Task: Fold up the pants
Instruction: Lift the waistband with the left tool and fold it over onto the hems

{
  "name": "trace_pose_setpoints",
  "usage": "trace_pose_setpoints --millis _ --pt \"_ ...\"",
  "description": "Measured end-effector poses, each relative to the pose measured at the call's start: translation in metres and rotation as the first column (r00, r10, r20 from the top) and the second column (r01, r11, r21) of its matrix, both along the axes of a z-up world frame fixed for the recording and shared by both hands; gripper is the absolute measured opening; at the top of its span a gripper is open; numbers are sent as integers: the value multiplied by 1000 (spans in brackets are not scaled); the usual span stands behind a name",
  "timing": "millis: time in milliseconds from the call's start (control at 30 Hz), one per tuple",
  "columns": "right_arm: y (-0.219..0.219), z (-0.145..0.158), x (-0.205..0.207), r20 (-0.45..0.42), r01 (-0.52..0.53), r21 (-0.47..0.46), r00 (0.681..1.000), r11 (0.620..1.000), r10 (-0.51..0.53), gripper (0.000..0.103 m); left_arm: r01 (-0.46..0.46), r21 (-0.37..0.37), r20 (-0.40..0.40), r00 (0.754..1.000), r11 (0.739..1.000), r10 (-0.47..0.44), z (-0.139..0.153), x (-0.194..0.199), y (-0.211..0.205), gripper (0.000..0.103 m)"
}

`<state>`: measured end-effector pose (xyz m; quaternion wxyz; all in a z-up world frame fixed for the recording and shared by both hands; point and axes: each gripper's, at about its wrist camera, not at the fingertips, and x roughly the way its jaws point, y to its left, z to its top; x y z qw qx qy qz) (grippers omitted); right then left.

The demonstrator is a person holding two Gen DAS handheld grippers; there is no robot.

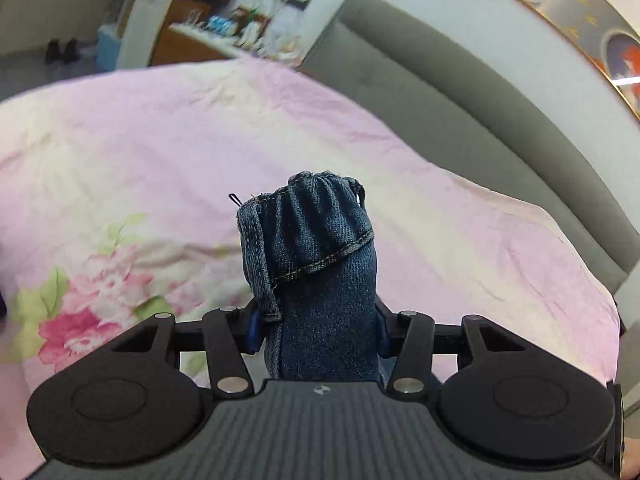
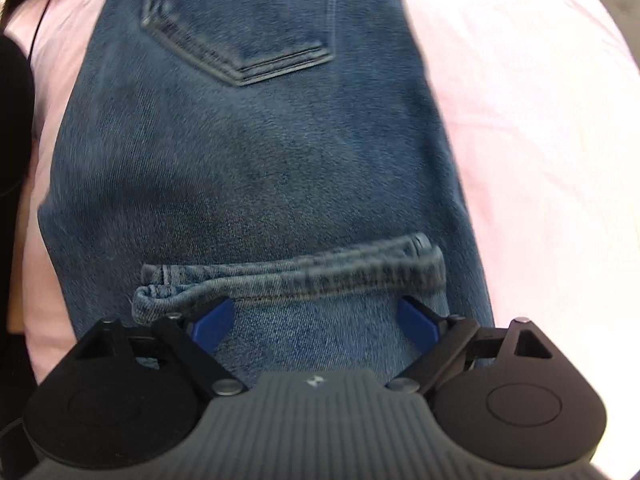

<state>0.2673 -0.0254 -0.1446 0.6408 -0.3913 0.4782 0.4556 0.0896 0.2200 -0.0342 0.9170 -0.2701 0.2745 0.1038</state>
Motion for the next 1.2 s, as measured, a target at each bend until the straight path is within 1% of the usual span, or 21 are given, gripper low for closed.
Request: trace_pose_setpoints --millis 100,167,200,267,333,433,500,567,633,700,733,767,800,833,900,933,1000,1033,1100,1167,1200 --pt "-27 21 1 -4 146 30 989 989 -146 86 70 68 32 997 995 -73 29 -1 -31 55" --pt "-49 35 -1 -8 239 54 971 970 -239 86 120 128 47 991 985 -126 46 -1 -57 54" --pt "-64 42 -2 -10 293 71 956 954 -293 86 145 162 53 986 976 -155 54 -1 -71 54" --pt "-95 55 -7 -27 389 104 921 916 -388 86 194 233 56 976 953 -212 66 1 -104 53" --pt "-126 64 -14 -38 478 128 878 869 -477 86 233 296 53 964 926 -259 73 4 -136 52" --pt "-171 69 -32 -50 573 158 818 804 -574 86 285 393 28 947 874 -321 76 8 -190 52" --pt "-197 72 -44 -54 610 177 789 772 -611 86 330 456 2 928 827 -372 72 9 -227 51" --pt "-220 73 -53 -66 638 195 766 745 -639 86 378 518 -28 904 767 -426 63 10 -262 51" --pt "-240 71 -61 -83 664 214 743 716 -664 86 433 561 -64 872 705 -484 51 9 -295 51" --pt "-258 68 -65 -100 691 222 718 688 -689 86 491 595 -115 835 636 -538 36 5 -331 50" --pt "-268 63 -67 -111 708 222 701 670 -704 86 523 609 -146 813 596 -564 26 3 -347 50" --pt "-276 61 -69 -123 721 225 688 656 -715 86 550 621 -174 792 559 -585 15 2 -361 50" --pt "-283 61 -70 -136 732 227 677 643 -723 86 583 628 -211 765 516 -608 0 -1 -376 50" --pt "-291 59 -73 -147 742 228 667 631 -731 86 610 627 -243 744 484 -623 -13 -2 -389 50" --pt "-301 55 -78 -158 756 229 650 613 -743 86 664 603 -312 706 441 -636 -41 -3 -411 50" --pt "-305 53 -81 -162 761 228 645 608 -747 86 680 599 -337 694 424 -637 -53 -3 -419 49" --pt "-312 50 -87 -163 768 224 636 600 -754 86 693 609 -367 677 386 -638 -72 -4 -430 49" --pt "-314 49 -90 -162 769 219 636 600 -755 86 704 606 -383 667 371 -639 -78 -3 -433 50" --pt "-317 47 -96 -157 768 213 638 605 -754 86 736 588 -427 636 337 -643 -87 -2 -438 53" --pt "-318 47 -100 -153 765 208 641 610 -752 86 751 581 -438 614 315 -656 -91 -1 -438 60" --pt "-315 48 -101 -150 762 207 644 613 -750 86 759 574 -436 602 308 -669 -90 1 -435 63"
